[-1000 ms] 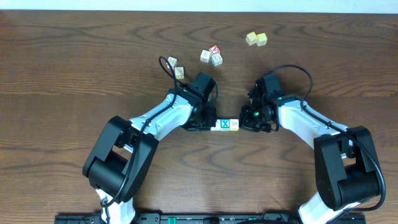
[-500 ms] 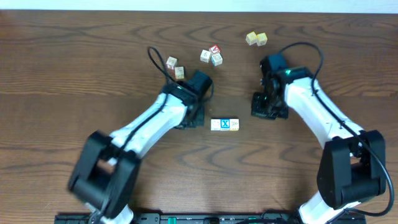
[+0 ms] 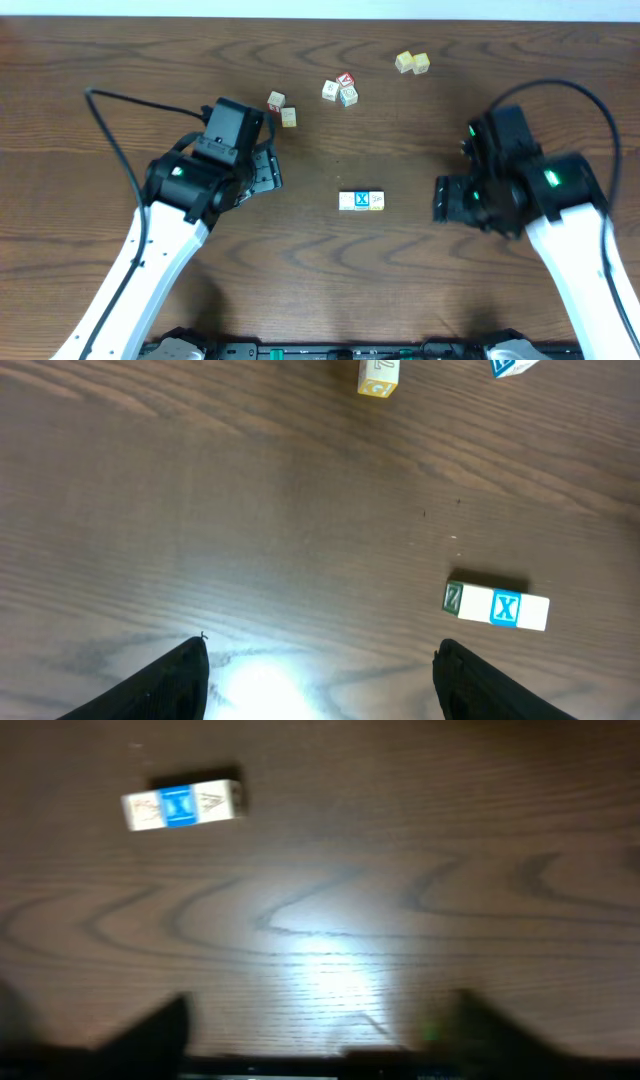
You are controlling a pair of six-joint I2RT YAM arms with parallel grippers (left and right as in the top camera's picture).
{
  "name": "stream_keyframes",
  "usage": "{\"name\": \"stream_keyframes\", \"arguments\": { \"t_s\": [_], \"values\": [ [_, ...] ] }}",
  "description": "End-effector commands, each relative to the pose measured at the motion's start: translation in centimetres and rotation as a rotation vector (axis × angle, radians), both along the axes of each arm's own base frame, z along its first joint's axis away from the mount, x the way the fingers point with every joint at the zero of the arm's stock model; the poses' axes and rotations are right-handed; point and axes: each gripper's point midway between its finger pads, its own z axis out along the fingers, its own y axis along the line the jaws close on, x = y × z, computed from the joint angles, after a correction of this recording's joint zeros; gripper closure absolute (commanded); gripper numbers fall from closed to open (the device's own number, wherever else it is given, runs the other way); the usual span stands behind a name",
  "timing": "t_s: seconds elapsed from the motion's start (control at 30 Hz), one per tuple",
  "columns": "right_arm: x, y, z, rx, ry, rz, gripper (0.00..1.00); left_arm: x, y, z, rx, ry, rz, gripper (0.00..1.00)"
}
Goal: Lift 3 blocks
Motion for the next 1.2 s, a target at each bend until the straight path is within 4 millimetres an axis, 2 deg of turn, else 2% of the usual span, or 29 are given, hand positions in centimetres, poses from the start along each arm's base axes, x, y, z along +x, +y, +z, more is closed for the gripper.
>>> {"name": "stream_keyframes", "arguments": {
  "t_s": [0.0, 0.13, 0.23, 0.7, 0.87, 1.0, 1.17],
  "values": [
    [-2.4, -0.4, 0.3, 0.008, -0.036, -0.021, 0.01, 0.0, 0.4, 0.9, 0.003, -0.025, 0.016, 0.27],
    [-4.7, -1.0, 0.0, 0.027, -0.037, -0.070, 0.01, 0.0, 0.4, 0.7, 0.006, -0.019, 0.016, 0.27],
    [-5.3, -1.2, -0.1, 0.039, -0.044, -0.102, 0.01, 0.0, 0.5, 0.7, 0.006, -0.018, 0.016, 0.27],
    [-5.3, -1.2, -0.2, 0.037, -0.040, -0.103, 0.01, 0.0, 0.4, 0.7, 0.006, -0.018, 0.016, 0.26],
    [-6.0, -1.5, -0.4, 0.025, -0.009, -0.103, 0.01, 0.0, 0.4, 0.7, 0.006, -0.018, 0.016, 0.26],
    [-5.8, -1.8, -0.4, -0.006, -0.027, -0.058, 0.01, 0.0, 0.4, 0.7, 0.006, -0.019, 0.016, 0.26],
    [-3.5, -2.4, 0.7, -0.004, -0.169, -0.076, 0.01, 0.0, 0.4, 0.7, 0.006, -0.019, 0.016, 0.26]
  ]
}}
